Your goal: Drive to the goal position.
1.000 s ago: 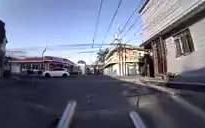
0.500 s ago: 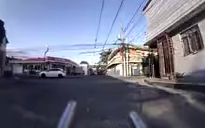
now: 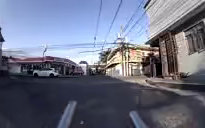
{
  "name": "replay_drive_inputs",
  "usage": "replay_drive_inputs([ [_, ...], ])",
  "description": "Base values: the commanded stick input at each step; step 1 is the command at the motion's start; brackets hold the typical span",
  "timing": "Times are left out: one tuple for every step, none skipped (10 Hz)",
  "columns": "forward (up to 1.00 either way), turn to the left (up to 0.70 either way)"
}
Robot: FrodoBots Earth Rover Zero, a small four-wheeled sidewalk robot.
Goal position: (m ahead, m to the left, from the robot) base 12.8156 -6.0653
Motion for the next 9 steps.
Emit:
replay_drive_inputs([
  [0.85, -0.34],
  [0.85, -0.34],
  [0.85, -0.34],
  [0.85, -0.21],
  [0.85, 0.00],
  [0.85, 0.00],
  [0.85, 0.00],
  [0.85, 0.00],
  [0.85, 0.00],
])
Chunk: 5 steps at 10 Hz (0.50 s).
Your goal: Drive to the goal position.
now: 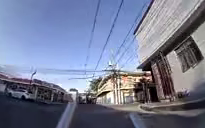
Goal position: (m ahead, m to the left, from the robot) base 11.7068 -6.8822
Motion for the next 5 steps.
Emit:
replay_drive_inputs([
  [0.85, 0.00],
  [0.85, 0.00],
  [0.85, 0.00],
  [0.85, 0.00],
  [0.85, 0.00],
])
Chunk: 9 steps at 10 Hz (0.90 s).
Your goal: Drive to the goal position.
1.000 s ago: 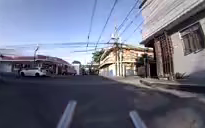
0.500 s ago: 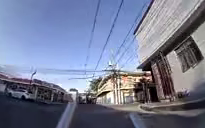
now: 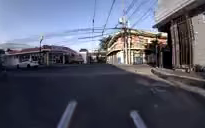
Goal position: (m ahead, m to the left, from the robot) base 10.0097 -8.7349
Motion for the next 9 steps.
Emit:
replay_drive_inputs([
  [0.85, 0.00],
  [0.85, 0.00],
  [0.85, 0.00],
  [0.85, 0.00],
  [0.85, 0.00],
  [0.85, 0.00],
  [0.85, 0.00],
  [0.85, -0.01],
  [0.85, -0.28],
])
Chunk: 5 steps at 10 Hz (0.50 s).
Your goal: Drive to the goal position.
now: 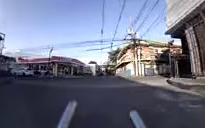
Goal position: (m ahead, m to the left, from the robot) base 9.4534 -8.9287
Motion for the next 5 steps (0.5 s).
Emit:
replay_drive_inputs([
  [0.85, -0.34],
  [0.85, -0.34],
  [0.85, -0.34],
  [0.85, -0.34],
  [0.85, -0.34],
])
